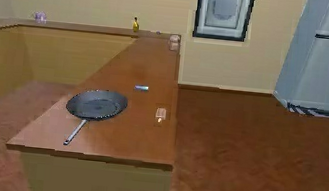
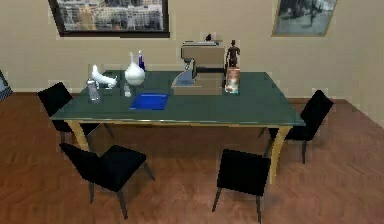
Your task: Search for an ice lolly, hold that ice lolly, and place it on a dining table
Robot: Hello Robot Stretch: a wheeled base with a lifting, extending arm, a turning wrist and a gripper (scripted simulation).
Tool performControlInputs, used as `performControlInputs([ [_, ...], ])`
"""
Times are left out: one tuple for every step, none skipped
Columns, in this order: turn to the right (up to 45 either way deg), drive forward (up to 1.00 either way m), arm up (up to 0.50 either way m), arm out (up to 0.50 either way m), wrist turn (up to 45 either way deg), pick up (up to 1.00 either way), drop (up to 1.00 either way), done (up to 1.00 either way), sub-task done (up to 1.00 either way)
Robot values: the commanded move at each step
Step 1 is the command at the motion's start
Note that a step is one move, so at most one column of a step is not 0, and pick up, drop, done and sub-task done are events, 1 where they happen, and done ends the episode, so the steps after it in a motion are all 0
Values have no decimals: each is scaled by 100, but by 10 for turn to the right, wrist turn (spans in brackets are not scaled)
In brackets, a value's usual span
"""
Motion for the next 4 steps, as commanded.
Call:
performControlInputs([
  [300,0,0,0,0,0,0,0,0],
  [0,55,0,0,0,0,0,0,0],
  [-240,0,0,0,0,0,0,0,0],
  [0,30,0,0,0,0,0,0,0],
])
